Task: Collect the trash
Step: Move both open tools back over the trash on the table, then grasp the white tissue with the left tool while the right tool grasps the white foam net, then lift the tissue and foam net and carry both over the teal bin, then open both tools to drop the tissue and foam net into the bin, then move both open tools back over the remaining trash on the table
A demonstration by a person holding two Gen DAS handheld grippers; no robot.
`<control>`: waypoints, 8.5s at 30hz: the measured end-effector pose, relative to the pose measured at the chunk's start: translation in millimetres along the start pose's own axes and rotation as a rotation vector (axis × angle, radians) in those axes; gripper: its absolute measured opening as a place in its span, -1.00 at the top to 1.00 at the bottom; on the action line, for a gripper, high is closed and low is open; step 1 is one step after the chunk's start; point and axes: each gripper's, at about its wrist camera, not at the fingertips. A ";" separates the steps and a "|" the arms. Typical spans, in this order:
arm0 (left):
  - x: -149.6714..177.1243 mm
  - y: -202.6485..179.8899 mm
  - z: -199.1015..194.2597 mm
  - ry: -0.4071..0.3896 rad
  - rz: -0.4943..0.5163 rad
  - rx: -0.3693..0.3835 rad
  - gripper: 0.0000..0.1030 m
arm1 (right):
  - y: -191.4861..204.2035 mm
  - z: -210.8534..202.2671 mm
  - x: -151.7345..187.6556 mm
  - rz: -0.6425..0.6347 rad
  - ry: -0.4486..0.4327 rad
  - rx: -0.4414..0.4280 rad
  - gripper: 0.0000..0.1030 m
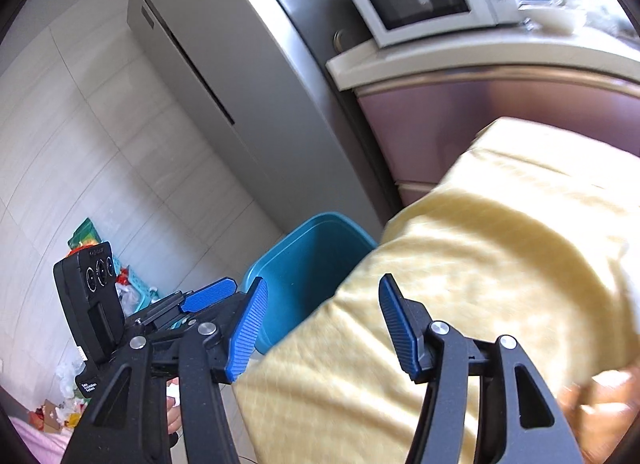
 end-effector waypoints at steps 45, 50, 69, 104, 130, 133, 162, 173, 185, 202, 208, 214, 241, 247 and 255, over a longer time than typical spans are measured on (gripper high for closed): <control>155.6 -292.8 79.5 0.544 0.350 0.498 0.62 | -130.7 -197.5 119.1 0.341 -0.210 0.284 -0.10; 150.1 -284.2 73.0 0.529 0.332 0.513 0.79 | -133.6 -189.0 117.6 0.346 -0.196 0.257 -0.10; 101.4 -210.4 29.4 0.374 0.232 0.450 0.80 | -160.0 -143.4 102.4 0.440 -0.173 0.195 0.22; 43.5 -107.8 -16.5 0.185 0.065 0.347 0.80 | -104.5 -148.9 69.5 0.317 -0.270 0.073 0.78; 20.3 -35.2 -50.6 0.091 -0.046 0.246 0.80 | -55.1 -86.4 40.5 0.205 -0.172 -0.068 0.78; 17.1 -26.0 -55.1 0.079 -0.060 0.231 0.80 | -49.3 -78.9 36.1 0.189 -0.159 -0.081 0.78; -18.3 57.7 -61.6 -0.008 -0.194 0.047 0.80 | -4.1 -5.2 -9.9 0.059 -0.048 -0.178 0.78; -18.5 77.7 -39.5 0.001 -0.213 -0.017 0.80 | 9.3 30.5 -24.6 0.028 0.010 -0.166 0.79; -12.3 103.6 2.4 0.071 -0.257 -0.084 0.80 | 14.2 82.8 -32.4 -0.017 0.107 -0.105 0.78; -4.8 112.3 67.8 0.140 -0.283 -0.184 0.68 | 24.1 135.3 -24.3 -0.032 0.241 -0.067 0.40; 0.2 119.7 84.5 0.155 -0.288 -0.214 0.54 | 18.3 127.8 -21.4 -0.016 0.227 -0.068 0.39; 3.5 115.7 78.4 0.142 -0.278 -0.214 0.52 | 11.9 105.7 -19.4 -0.018 0.193 -0.074 0.39; 30.3 -99.8 29.0 0.147 0.114 0.261 0.13 | -56.1 -104.3 48.2 0.110 -0.088 0.160 0.24; 50.4 -144.9 51.0 0.234 0.168 0.317 0.05 | -87.0 -134.2 71.7 0.182 -0.112 0.239 0.24; 65.2 -188.0 90.5 0.341 0.205 0.337 -0.05 | -120.6 -164.1 92.9 0.250 -0.146 0.315 0.24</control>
Point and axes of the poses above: each gripper's, at about its wrist camera, not at the fingertips, and z roughly the way its jaws point, y to its left, x to its underside, and after that the axes turned 14 degrees about -z, right-handed
